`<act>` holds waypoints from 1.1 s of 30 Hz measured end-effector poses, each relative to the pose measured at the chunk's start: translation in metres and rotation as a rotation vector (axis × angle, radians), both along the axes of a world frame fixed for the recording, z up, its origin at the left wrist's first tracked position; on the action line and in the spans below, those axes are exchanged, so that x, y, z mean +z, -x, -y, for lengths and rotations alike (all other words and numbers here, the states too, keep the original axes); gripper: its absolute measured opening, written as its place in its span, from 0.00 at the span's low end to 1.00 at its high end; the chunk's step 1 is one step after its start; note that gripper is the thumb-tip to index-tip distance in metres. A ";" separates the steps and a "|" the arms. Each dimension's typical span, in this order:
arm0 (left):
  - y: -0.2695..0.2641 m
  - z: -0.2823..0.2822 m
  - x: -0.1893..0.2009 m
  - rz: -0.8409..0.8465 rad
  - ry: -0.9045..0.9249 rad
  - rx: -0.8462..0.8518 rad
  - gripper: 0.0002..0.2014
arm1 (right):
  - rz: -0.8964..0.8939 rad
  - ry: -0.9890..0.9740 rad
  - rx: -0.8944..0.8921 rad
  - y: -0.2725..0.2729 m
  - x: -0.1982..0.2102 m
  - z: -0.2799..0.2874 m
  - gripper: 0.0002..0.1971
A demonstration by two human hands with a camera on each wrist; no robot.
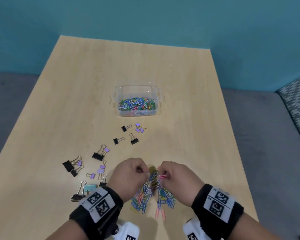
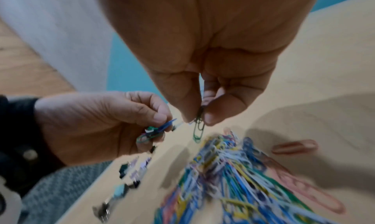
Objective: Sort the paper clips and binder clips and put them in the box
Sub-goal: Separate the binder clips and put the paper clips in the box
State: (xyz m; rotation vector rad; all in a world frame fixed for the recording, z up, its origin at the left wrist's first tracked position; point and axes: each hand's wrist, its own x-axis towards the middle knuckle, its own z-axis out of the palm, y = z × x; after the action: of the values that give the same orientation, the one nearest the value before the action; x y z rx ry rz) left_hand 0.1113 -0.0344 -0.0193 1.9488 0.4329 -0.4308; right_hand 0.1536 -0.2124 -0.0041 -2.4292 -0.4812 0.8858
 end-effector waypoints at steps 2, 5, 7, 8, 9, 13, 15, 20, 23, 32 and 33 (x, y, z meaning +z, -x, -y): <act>-0.012 -0.009 0.009 -0.043 0.167 0.134 0.08 | -0.086 -0.111 -0.106 -0.013 0.008 -0.001 0.03; -0.041 -0.024 0.025 -0.024 0.338 0.292 0.09 | -0.231 -0.309 -0.294 -0.046 0.022 -0.010 0.06; -0.066 -0.035 0.036 0.013 0.405 0.376 0.10 | -0.231 -0.408 -0.345 -0.074 0.033 -0.021 0.08; -0.080 -0.041 0.042 0.037 0.412 0.399 0.10 | -0.211 -0.445 -0.358 -0.088 0.037 -0.028 0.08; -0.095 -0.047 0.048 0.063 0.409 0.412 0.11 | -0.186 -0.477 -0.380 -0.104 0.040 -0.036 0.08; -0.152 -0.068 0.060 0.150 0.346 0.459 0.11 | -0.040 -0.508 -0.470 -0.165 0.040 -0.067 0.10; -0.176 -0.074 0.059 0.165 0.279 0.460 0.10 | 0.021 -0.461 -0.477 -0.187 0.038 -0.082 0.11; -0.201 -0.076 0.051 0.089 0.131 0.354 0.05 | 0.022 -0.222 -0.344 -0.219 0.034 -0.104 0.12; -0.192 -0.086 0.049 0.131 -0.027 0.288 0.07 | 0.198 0.033 -0.157 -0.218 0.043 -0.092 0.24; -0.041 -0.027 0.017 0.146 -0.351 -0.430 0.16 | 0.174 0.223 0.336 -0.065 0.014 -0.025 0.20; -0.024 -0.021 0.003 0.136 -0.395 -0.513 0.18 | 0.164 0.239 0.383 -0.050 0.005 -0.019 0.20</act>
State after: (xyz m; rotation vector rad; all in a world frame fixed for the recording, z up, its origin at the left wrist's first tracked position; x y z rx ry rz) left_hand 0.1357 -0.0135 -0.0161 2.4606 -0.0902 -0.5631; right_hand 0.2031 -0.1930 0.0007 -2.6899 -0.9767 0.9445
